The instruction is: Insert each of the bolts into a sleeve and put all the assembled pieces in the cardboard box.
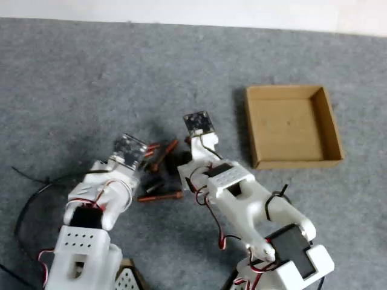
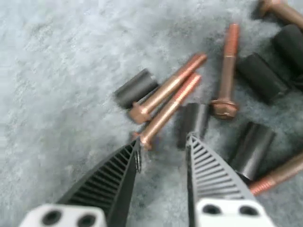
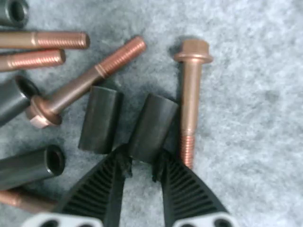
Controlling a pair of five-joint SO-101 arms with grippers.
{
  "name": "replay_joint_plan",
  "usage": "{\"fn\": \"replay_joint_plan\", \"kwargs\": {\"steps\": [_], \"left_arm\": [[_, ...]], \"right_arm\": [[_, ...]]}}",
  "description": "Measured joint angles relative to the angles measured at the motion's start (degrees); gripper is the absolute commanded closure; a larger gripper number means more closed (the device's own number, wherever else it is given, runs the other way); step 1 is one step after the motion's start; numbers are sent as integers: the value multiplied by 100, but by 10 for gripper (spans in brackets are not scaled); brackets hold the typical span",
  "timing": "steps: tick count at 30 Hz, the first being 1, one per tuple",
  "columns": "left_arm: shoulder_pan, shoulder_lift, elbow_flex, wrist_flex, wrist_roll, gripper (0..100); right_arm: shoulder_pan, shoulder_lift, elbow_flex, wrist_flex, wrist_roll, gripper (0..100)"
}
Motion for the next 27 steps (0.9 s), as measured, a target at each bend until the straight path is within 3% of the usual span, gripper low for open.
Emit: {"fn": "replay_joint_plan", "kwargs": {"steps": [15, 27], "left_arm": [[-2057, 0, 0, -967, 2075, 847], [-2198, 0, 0, -1073, 2338, 847]], "right_arm": [[0, 0, 0, 0, 0, 992], [167, -1178, 563, 0, 0, 993]]}}
